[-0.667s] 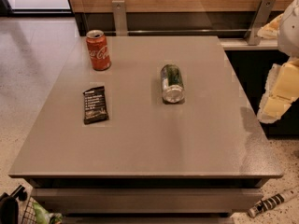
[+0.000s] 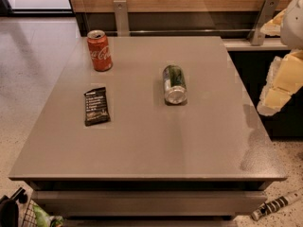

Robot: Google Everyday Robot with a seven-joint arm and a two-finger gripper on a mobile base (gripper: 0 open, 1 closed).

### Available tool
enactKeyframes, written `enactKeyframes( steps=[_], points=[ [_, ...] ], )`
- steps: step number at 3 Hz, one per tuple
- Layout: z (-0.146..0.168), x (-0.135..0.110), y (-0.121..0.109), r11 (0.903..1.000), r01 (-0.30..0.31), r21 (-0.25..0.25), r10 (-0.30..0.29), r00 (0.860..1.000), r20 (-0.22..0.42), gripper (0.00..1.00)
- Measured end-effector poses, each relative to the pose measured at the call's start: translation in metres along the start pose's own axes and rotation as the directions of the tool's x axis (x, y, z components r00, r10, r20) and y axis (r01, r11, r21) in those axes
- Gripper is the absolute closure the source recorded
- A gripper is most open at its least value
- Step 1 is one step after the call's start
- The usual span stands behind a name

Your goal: Place green can upright

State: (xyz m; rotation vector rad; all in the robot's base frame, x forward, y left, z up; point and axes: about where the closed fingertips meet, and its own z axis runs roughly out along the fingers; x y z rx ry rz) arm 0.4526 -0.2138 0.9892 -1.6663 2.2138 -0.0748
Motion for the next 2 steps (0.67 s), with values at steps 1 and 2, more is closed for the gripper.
enactKeyframes(
  steps=[1, 2],
  points=[
    [0.012, -0.015, -0.030, 0.9941, -0.096, -0.051, 0.098, 0.994, 0.041, 0.00],
    [0.021, -0.033, -0.049, 0.9741, -0.214, -0.072, 0.217, 0.976, 0.034, 0.00]
  ],
)
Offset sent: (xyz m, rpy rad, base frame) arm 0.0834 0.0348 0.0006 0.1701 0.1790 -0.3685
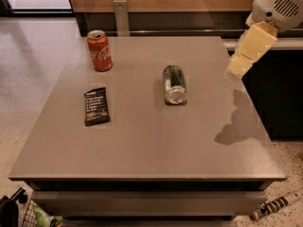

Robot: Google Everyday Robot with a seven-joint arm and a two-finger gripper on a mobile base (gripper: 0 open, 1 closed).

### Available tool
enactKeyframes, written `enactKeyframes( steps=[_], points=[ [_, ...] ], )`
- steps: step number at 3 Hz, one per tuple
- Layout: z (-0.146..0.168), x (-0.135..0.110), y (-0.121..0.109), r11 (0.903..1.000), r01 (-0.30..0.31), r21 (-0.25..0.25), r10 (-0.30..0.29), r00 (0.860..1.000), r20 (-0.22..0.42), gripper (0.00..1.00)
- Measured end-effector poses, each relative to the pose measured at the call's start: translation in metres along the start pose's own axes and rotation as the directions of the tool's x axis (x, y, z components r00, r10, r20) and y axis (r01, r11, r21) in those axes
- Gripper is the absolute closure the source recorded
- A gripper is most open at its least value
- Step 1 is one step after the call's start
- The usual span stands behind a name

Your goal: Place green can upright

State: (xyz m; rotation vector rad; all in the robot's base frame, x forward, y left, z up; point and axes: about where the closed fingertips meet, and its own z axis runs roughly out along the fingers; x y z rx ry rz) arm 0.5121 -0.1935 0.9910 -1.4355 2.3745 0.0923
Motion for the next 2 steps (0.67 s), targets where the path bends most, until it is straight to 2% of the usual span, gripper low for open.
enactKeyframes(
  steps=[1, 2],
  points=[
    [0.005, -0.028, -0.013, 0.9892, -0.145, 0.021, 0.145, 0.989, -0.015, 0.00],
    [0.025, -0.056, -0.033, 0.9542, -0.297, 0.033, 0.299, 0.953, -0.053, 0.00]
  ],
)
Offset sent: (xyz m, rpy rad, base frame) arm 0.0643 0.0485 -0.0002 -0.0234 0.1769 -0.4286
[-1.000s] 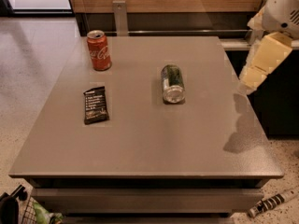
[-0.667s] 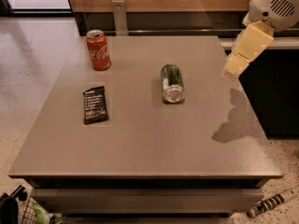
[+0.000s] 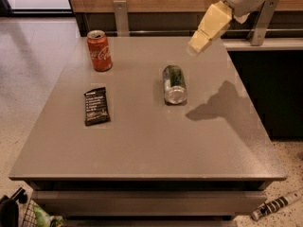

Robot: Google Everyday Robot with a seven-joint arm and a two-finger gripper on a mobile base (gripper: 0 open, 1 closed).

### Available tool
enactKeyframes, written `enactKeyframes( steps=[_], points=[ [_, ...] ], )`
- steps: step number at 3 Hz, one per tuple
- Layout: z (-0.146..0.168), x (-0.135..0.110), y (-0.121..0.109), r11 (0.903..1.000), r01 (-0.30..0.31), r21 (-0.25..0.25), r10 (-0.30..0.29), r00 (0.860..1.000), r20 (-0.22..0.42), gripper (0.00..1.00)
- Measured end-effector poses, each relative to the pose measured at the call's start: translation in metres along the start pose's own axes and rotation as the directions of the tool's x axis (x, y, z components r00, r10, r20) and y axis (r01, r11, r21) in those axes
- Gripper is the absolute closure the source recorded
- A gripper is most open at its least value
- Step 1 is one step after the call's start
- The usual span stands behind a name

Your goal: Place green can upright

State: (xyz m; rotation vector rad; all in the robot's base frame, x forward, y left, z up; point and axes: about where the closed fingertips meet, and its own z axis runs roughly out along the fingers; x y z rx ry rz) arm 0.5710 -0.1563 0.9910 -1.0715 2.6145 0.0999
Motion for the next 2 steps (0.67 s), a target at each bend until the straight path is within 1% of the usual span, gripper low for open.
enactKeyframes(
  steps=[1, 2],
  points=[
    [0.019, -0.014, -0.013, 0.9937, -0.100, -0.050, 0.103, 0.994, 0.048, 0.00],
    [0.040, -0.013, -0.022, 0.9645, -0.249, -0.088, 0.254, 0.966, 0.053, 0.00]
  ],
)
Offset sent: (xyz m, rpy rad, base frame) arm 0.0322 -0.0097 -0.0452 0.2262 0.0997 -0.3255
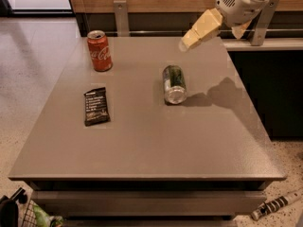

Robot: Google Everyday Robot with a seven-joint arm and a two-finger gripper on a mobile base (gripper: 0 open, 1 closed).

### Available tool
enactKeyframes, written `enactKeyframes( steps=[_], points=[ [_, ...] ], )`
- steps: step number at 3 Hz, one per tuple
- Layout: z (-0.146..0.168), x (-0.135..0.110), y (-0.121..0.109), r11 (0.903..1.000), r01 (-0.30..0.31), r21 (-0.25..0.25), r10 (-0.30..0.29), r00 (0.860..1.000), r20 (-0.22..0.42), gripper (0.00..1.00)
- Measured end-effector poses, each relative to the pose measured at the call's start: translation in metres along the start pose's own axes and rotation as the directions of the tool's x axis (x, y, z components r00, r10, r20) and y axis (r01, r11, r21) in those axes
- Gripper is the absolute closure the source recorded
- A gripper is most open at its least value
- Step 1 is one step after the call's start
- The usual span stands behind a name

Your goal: Place green can upright

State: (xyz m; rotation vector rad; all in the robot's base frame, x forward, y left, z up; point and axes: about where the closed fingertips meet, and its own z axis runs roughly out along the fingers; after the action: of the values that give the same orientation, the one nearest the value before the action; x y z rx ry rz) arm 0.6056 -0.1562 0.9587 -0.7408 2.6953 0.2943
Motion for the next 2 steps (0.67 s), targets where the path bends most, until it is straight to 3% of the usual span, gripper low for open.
enactKeyframes(
  steps=[1, 2],
  points=[
    [0.0157, -0.0052, -0.0002, 0.9974, -0.072, -0.007, 0.072, 0.997, -0.020, 0.00],
    [0.0157, -0.0053, -0.0002, 0.9974, -0.072, -0.007, 0.072, 0.997, -0.020, 0.00]
  ],
)
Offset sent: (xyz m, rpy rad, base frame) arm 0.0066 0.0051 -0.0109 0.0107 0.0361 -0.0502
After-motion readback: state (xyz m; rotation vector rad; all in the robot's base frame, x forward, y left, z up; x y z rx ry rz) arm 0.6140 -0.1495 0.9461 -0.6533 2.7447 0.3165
